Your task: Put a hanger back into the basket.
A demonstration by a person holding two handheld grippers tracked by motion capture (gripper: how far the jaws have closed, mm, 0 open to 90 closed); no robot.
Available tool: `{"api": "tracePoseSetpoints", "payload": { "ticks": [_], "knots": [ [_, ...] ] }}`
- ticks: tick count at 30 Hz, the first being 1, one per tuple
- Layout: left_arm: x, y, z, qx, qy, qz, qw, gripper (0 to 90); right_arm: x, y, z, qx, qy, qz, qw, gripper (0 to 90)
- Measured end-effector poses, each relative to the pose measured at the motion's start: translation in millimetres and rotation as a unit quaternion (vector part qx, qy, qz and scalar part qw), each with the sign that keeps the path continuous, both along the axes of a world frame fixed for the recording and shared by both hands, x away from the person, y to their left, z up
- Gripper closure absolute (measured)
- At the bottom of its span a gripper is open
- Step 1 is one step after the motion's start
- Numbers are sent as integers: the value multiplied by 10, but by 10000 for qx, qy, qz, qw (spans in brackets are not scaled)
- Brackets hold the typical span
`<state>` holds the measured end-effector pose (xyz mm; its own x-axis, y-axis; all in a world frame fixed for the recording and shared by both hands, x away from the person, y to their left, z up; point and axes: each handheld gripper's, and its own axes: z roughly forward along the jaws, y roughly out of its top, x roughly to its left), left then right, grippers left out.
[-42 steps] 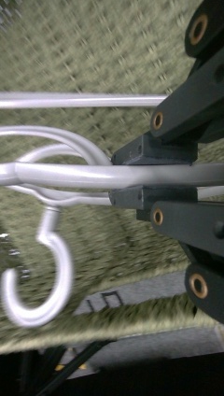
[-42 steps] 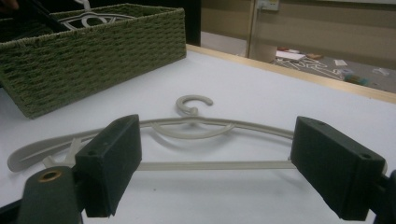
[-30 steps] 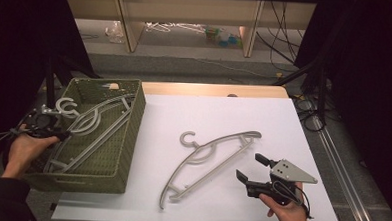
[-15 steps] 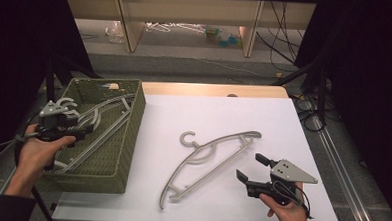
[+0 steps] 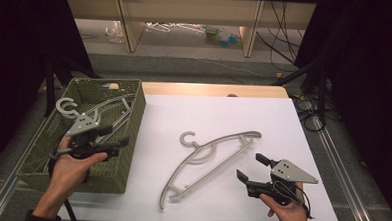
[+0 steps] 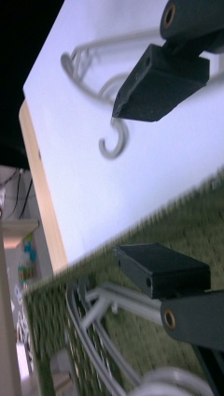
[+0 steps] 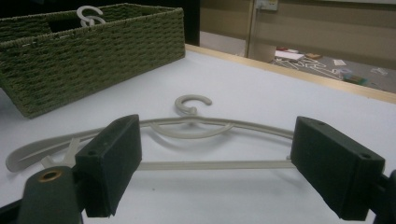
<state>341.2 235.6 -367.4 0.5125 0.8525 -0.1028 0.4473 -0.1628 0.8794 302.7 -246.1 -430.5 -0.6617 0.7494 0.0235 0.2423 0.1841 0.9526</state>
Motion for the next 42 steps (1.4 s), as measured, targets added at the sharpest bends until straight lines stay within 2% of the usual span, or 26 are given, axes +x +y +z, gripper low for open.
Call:
{"api": "tracePoseSetpoints", "payload": {
  "ticks": [3, 6, 10, 11, 16, 21, 22, 26, 28, 29, 31, 34, 35, 36, 37, 38, 39, 40, 41, 42],
  "knots": [
    [-52, -140, -4, -129, -9, -177, 9998, 268, 3, 3, -2, 26, 57, 63, 10000, 175],
    [-107, -284, -10, -127, -44, -294, 9995, 259, 0, 2, 1, -18, 71, 44, 10000, 175],
    [-188, -457, -38, -257, -101, -538, 9982, 250, 14, 5, -14, 86, 9, 75, 9999, 175],
    [-203, -492, -51, -268, -144, -559, 9980, 247, 9, -8, -5, -3, 46, 62, 10000, 175],
    [-262, -644, -148, -440, -122, -791, 9958, 216, 1, -13, -2, -18, 72, 42, 10000, 175],
    [-317, -768, -269, -278, -37, -1014, 9944, 193, -3, -11, 4, -19, 65, 42, 10000, 175],
    [-325, -789, -296, -261, 7, -1038, 9943, 191, 1, -12, 5, -34, -4, 29, 10000, 175],
    [-339, -837, -355, -194, 60, -1096, 9938, 188, 2, -6, 2, -13, -24, 21, 10000, 175],
    [-350, -867, -388, -139, 89, -1125, 9935, 187, -5, -6, 8, -23, -13, 53, 10000, 175],
    [-352, -879, -401, -124, 92, -1137, 9934, 187, -20, -5, 17, -45, 117, 65, 9999, 174],
    [-356, -909, -436, -92, 134, -1201, 9926, 187, -5, 4, 7, -28, 24, 97, 9999, 175],
    [-356, -954, -476, 16, 178, -1254, 9919, 188, -4, 16, 1, 11, 41, 140, 9999, 175],
    [-355, -966, -484, 78, 188, -1255, 9919, 189, -10, 11, 8, -49, 34, 85, 9999, 175],
    [-354, -975, -492, 150, 230, -1255, 9917, 192, 1, 13, 3, -33, -98, 73, 9999, 175],
    [-351, -984, -502, 171, 245, -1275, 9914, 192, -9, 24, 1, 35, 23, 106, 9999, 175],
    [-340, -985, -508, 333, 307, -1362, 9896, 192, -4, 25, -1, 25, 17, 127, 9999, 175],
    [-330, -1004, -524, 296, 356, -1373, 9895, 193, -14, 19, 7, -56, 49, 89, 9999, 175],
    [-311, -1025, -545, 321, 379, -1348, 9896, 193, -13, 24, 4, -33, 36, 111, 9999, 175],
    [-277, -1029, -555, 476, 443, -1427, 9876, 193, -12, 27, 3, -23, 26, 124, 9999, 175],
    [-251, -1051, -572, 483, 482, -1415, 9876, 195, -8, 29, 4, -7, 12, 138, 9999, 175]
  ]
}}
